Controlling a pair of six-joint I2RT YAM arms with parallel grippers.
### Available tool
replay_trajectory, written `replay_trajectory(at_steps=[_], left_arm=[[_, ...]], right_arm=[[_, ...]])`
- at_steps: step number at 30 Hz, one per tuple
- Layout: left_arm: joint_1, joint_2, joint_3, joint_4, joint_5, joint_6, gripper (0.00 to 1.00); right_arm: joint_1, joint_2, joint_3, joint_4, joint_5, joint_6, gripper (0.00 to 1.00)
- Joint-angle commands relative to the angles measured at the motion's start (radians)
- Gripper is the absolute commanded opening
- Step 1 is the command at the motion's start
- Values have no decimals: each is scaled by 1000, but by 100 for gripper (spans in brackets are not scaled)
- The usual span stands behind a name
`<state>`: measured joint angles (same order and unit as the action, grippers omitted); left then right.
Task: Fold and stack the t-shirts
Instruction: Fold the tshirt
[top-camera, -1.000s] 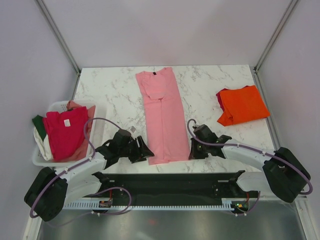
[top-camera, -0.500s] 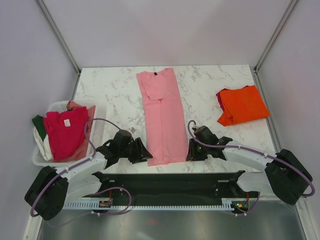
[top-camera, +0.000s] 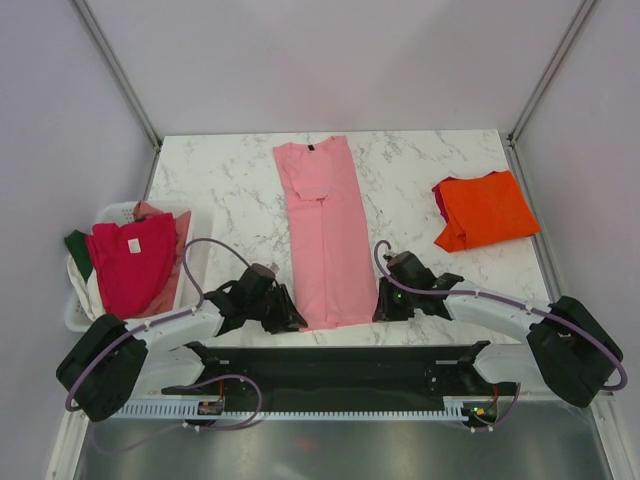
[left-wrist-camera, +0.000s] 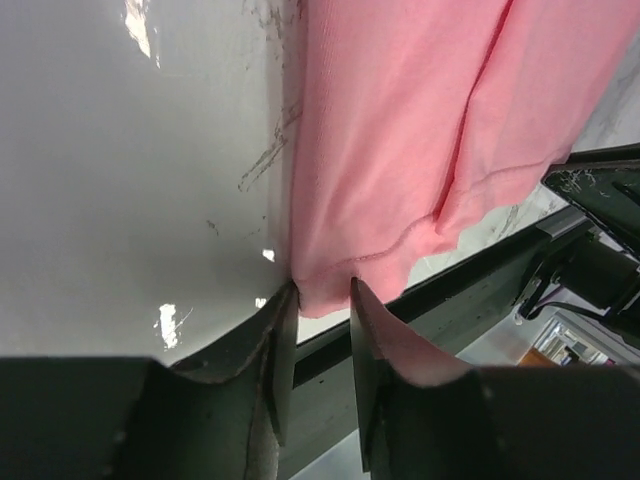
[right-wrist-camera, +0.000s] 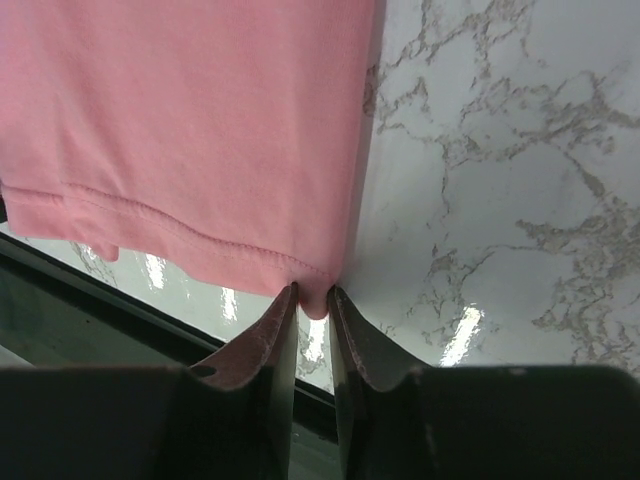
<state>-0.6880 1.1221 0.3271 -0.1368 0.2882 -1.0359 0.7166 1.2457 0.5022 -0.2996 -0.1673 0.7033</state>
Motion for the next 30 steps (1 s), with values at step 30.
replay_trajectory(at_steps=[30], left_arm=[[161,-27,210,-21,45,-46,2]], right_arm=[[-134,52,346,-150,77,-169,0]])
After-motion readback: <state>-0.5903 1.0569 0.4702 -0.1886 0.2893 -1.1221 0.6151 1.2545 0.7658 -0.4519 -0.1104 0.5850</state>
